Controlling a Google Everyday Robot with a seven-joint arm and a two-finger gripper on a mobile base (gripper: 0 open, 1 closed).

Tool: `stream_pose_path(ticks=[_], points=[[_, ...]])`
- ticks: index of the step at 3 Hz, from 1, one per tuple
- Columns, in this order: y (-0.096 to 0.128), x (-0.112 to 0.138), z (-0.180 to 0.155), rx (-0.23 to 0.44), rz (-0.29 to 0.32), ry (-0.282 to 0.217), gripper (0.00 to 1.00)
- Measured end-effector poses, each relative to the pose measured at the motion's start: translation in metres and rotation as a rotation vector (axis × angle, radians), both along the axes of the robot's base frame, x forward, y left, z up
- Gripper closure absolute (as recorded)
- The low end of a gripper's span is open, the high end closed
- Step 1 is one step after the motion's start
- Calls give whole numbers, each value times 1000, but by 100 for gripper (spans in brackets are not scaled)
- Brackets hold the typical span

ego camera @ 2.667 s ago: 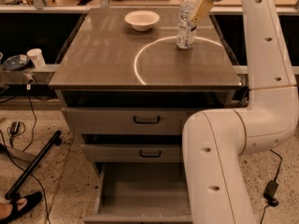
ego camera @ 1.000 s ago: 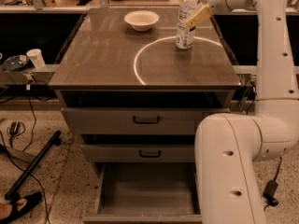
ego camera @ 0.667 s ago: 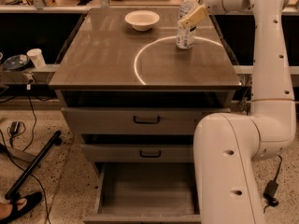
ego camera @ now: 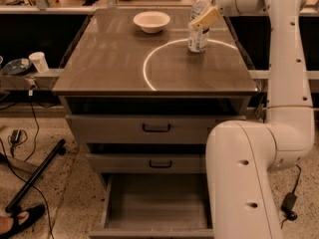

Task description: Place blue plastic bottle into bottom drawer

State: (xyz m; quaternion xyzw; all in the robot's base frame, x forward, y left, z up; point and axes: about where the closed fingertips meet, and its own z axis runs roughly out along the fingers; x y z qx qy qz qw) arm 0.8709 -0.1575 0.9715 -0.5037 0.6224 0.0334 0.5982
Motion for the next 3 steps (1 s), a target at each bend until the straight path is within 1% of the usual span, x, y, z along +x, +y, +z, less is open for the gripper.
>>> stream_pose_path(ticks=[1,2,3], points=[[28,6,-29,29,57,53,0],[29,6,-30,31,59,55,0],[29,6,-30,31,59,55,19]])
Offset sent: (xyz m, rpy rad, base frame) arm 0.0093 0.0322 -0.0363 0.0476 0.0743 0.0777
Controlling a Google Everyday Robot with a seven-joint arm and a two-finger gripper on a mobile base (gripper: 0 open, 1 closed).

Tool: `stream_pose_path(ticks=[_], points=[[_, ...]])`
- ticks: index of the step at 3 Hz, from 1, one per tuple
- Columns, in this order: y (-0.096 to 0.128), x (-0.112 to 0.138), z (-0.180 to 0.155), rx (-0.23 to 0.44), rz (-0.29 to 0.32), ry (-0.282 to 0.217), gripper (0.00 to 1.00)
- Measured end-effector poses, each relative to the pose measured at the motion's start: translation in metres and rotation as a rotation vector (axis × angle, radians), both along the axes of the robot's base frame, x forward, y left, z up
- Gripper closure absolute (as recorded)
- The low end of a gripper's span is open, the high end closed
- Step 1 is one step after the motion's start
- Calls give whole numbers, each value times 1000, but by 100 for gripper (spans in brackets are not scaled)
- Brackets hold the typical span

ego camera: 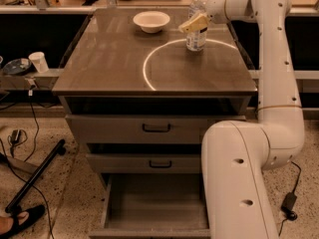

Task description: Place blue plastic bottle into bottom drawer

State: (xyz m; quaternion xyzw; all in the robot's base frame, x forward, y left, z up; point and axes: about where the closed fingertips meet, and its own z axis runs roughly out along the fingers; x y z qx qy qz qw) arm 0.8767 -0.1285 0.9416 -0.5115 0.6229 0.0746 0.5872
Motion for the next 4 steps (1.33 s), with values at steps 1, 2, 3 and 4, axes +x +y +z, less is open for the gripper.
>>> stream_pose_path(ticks=[1,2,3,4], points=[[0,0,0,0,0,0,42],[0,0,0,0,0,0,65],[0,0,0,0,0,0,89],[0,0,0,0,0,0,100]])
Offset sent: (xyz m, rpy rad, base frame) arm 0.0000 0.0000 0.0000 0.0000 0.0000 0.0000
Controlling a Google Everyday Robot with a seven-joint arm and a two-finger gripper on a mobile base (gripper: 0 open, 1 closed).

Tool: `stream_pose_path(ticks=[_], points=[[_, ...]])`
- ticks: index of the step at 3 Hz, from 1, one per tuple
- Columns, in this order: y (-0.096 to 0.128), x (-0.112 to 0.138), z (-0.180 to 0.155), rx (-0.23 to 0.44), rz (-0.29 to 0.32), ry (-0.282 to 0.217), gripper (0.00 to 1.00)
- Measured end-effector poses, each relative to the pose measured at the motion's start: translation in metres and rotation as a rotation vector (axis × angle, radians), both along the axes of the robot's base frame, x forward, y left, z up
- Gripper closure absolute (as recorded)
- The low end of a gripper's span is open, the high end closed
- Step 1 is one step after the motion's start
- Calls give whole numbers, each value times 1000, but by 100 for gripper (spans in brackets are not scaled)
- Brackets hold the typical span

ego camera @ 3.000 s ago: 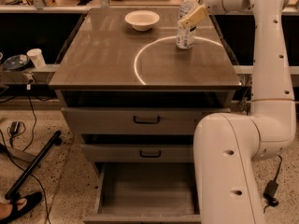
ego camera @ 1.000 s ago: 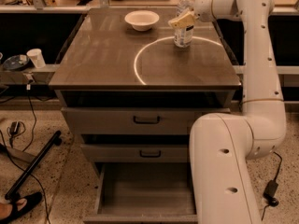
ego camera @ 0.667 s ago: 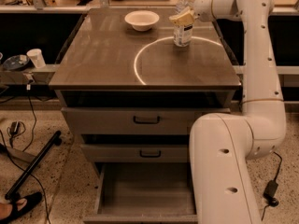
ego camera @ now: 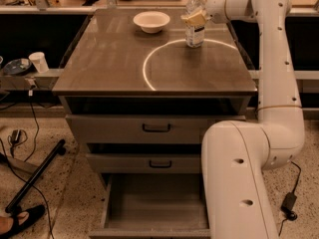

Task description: Place blue plastic bottle into bottom drawer

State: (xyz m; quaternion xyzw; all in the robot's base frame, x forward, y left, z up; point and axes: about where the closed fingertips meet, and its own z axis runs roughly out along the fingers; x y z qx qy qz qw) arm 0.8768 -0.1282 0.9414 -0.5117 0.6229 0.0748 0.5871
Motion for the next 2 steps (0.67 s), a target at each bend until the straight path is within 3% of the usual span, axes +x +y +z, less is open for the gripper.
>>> stream_pose_path(ticks=[2], points=[[9,-1,10,-23,11,-13,100]])
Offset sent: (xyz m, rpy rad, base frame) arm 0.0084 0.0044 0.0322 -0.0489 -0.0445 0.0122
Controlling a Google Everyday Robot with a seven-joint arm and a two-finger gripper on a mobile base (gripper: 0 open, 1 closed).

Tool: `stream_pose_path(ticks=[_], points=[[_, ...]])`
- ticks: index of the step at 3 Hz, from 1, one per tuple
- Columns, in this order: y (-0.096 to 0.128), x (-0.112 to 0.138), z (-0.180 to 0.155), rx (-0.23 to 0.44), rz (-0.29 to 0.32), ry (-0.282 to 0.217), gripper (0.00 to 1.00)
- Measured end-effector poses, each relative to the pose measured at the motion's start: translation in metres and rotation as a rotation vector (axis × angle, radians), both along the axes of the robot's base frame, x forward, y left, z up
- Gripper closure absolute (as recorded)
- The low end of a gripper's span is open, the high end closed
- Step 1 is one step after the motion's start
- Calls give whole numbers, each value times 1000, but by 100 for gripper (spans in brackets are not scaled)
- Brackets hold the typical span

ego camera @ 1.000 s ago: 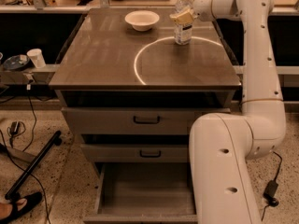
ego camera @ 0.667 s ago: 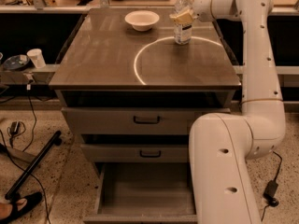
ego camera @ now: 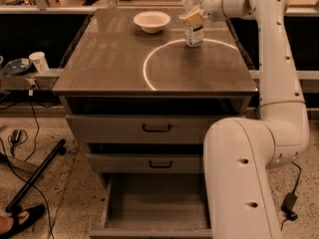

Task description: Place blue plastic bottle into bottom drawer

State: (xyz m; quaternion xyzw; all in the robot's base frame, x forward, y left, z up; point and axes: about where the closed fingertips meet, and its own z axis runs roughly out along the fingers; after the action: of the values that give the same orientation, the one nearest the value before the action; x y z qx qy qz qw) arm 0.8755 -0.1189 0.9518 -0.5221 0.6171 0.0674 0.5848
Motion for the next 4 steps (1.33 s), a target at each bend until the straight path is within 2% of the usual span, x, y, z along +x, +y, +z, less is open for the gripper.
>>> stream_pose_path(ticks=[2,4], points=[[4,-7,37,-50,-2,-72,100],[-4,-10,69,-56,-25,-149,100]])
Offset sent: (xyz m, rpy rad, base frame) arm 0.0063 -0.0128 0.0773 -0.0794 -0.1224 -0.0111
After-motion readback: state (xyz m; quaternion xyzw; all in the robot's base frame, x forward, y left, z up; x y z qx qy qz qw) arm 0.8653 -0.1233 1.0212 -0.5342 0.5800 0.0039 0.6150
